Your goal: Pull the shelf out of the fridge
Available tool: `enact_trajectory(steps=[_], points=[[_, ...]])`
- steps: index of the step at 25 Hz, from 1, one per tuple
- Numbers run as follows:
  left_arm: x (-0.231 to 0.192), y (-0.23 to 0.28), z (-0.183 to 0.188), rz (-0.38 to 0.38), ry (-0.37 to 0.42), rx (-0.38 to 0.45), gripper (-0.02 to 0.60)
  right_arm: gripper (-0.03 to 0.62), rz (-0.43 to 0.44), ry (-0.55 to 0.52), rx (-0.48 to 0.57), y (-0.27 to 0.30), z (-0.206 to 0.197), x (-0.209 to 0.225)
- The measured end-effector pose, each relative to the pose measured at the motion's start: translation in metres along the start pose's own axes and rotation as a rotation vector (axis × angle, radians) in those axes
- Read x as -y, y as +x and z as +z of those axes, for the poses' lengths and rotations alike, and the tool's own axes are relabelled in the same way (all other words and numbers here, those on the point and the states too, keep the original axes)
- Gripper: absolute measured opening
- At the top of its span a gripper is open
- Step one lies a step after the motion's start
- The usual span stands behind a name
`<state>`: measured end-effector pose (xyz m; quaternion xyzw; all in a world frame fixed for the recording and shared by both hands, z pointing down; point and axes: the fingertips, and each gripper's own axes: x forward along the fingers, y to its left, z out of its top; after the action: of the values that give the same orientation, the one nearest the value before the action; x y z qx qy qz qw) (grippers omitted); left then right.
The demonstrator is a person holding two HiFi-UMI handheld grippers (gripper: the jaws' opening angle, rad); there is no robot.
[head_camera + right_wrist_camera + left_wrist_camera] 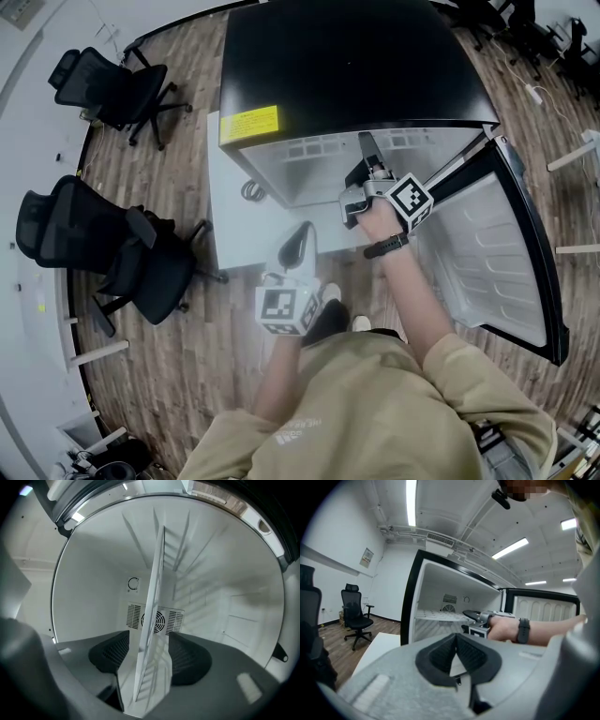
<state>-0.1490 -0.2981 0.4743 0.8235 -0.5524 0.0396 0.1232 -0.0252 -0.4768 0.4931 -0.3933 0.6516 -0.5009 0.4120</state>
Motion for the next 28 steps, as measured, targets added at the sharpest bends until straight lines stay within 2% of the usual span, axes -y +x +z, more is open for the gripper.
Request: enact_trajectory(steps=[9, 23, 28], points=[[-0.005, -0.006, -0.002, 0.011, -0.004, 0.003, 0.002, 0.206, -0.005, 0.078, 0.035, 0.02, 0.004, 0.006], [0.006, -0.018, -0.006, -0.004, 0.022, 0.001, 0.002, 0.037, 0.031, 0.155, 0.029, 0.028, -0.006, 0.003], [0.01, -0.019, -0.005, -0.012, 0.022, 0.007, 0.002, 0.034, 0.024, 0.158, 0.019, 0.027, -0.007, 0.004]])
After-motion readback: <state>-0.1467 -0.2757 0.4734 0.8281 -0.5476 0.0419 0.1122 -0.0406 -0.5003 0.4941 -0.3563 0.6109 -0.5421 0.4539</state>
